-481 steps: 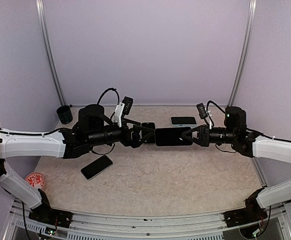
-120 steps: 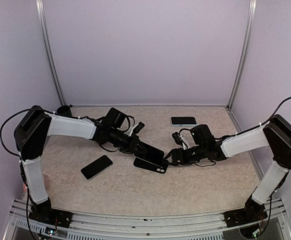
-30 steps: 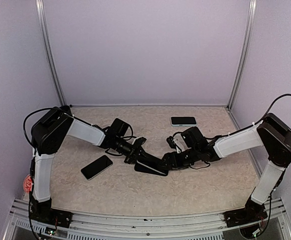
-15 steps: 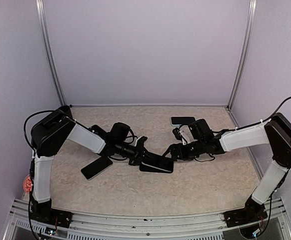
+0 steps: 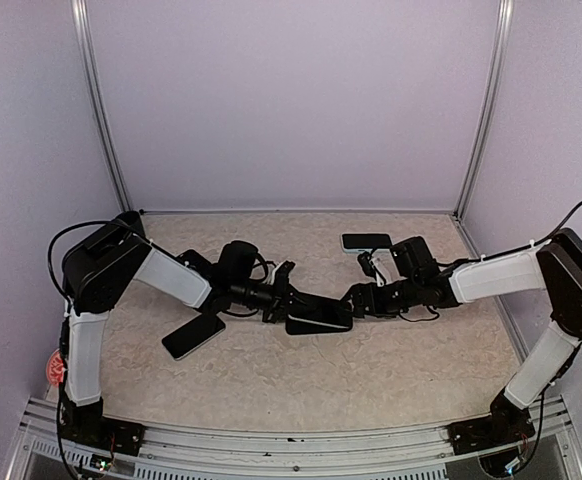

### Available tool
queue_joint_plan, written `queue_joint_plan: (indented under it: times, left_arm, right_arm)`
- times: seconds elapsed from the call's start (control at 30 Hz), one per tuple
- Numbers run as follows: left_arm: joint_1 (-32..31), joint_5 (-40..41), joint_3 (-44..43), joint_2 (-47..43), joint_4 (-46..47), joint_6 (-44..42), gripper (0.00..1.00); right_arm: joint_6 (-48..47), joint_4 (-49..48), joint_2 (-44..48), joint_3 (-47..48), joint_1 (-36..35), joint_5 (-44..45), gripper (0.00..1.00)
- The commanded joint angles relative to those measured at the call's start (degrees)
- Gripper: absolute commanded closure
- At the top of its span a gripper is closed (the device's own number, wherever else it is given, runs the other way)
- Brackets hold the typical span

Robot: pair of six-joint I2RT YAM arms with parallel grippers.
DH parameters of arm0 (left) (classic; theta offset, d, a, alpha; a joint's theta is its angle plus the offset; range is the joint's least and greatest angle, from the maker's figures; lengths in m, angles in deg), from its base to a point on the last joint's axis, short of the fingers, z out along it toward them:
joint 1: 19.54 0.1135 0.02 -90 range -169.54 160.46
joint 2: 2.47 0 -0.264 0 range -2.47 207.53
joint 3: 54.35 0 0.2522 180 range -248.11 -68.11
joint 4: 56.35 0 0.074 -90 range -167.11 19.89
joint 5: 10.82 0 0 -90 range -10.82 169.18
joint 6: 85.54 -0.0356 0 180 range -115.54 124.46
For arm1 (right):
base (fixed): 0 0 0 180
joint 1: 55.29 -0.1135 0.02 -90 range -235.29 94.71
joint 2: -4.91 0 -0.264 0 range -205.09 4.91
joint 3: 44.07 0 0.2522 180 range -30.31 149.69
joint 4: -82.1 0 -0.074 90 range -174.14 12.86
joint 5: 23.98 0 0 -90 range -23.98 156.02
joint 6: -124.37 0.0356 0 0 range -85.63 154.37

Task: Put the phone into the phone case
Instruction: Install the phone into the phone case.

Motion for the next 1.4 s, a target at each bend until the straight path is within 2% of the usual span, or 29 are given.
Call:
queue_joint_plan:
  times: [0.0,0.37,0.6,1.37]
  left_arm:
    - [0.6,-1.1,0.9,-2.0,7.9,1.0,1.0]
    - [0.6,-2.5,3.5,-1.6,18.6,6.3,1.0]
    - [0.0,-3.2,3.6,-1.0,19.6,6.6,1.0]
    - [-0.7,-3.6,3.4,-0.7,19.2,6.0,1.0]
  right_arm:
    - [0.5,-2.7,-0.4,-1.1,0.8,-2.5,0.1]
    - [3.9,-9.5,-4.8,-1.3,0.8,-7.9,0.12]
    - [6.1,-15.1,-7.9,-0.6,0.8,-11.5,0.15]
    - [11.9,-26.7,-11.3,0.2,0.8,-21.7,0.41]
